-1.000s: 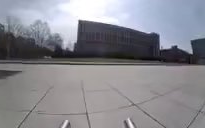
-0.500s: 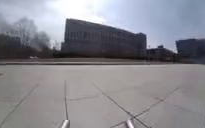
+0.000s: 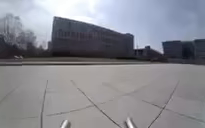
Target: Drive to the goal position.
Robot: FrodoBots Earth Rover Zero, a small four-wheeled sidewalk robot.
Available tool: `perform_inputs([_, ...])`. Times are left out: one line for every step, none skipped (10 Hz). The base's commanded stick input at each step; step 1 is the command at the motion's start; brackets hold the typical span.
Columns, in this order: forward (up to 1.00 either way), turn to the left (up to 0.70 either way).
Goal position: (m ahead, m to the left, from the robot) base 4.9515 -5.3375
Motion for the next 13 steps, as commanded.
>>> perform_inputs([0.85, -0.34])
perform_inputs([0.85, -0.34])
perform_inputs([0.85, -0.34])
perform_inputs([0.85, -0.34])
perform_inputs([0.85, -0.34])
perform_inputs([0.85, -0.34])
perform_inputs([0.85, -0.34])
perform_inputs([0.85, -0.34])
perform_inputs([0.85, -0.34])
perform_inputs([0.85, -0.34])
perform_inputs([0.85, -0.34])
perform_inputs([0.85, -0.34])
perform_inputs([0.85, -0.34])
